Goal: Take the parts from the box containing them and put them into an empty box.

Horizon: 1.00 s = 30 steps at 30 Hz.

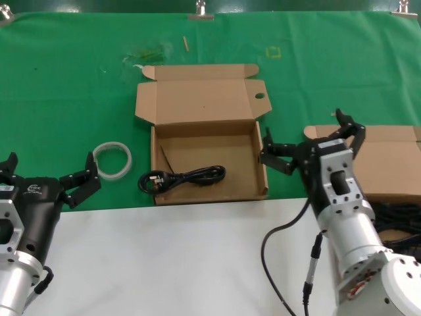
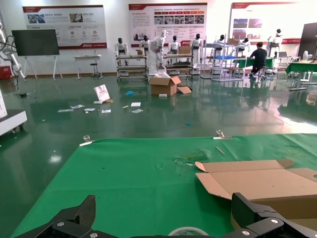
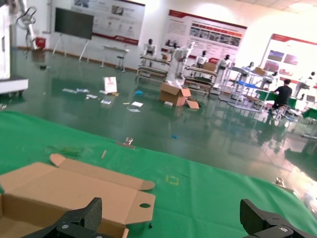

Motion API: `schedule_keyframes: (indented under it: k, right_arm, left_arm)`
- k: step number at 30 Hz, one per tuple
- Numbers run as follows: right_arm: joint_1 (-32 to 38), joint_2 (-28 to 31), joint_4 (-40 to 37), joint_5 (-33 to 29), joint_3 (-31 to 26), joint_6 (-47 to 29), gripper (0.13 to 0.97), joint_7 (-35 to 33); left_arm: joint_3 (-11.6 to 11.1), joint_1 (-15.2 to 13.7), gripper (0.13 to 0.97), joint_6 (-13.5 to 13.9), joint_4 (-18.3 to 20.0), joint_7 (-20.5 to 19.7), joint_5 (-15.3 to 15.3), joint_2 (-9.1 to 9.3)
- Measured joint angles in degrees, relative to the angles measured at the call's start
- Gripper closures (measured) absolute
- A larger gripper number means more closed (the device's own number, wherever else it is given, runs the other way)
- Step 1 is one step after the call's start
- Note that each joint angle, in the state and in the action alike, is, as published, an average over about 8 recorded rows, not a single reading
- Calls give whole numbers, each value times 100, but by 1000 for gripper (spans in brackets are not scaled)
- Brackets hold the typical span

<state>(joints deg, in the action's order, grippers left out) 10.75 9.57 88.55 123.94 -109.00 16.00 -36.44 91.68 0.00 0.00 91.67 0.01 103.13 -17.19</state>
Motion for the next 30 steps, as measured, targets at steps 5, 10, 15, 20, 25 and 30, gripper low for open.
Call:
schedule_keyframes:
  k: [5,10,15,20,25,30]
  right_arm:
    - [-189,0,55,-366,304,-281,129,640]
    - [-376,0,109,-729,606,-559,129,1276]
    - [-564,0,164,-1092,909,-839,129,1911]
    - [-753,-1,219,-1458,1213,-1120,129,2552]
    - [-916,-2,266,-1772,1475,-1361,129,3103]
    - [-977,-2,284,-1889,1573,-1452,129,3310]
  left_arm:
    - [0,0,132,0,0,-1,0,0]
    - [0,0,132,0,0,-2,0,0]
    - [0,0,132,0,0,-2,0,0]
    - [0,0,132,0,0,-2,0,0]
    - [0,0,132,0,0,-2,0,0]
    - [0,0,132,0,0,-2,0,0]
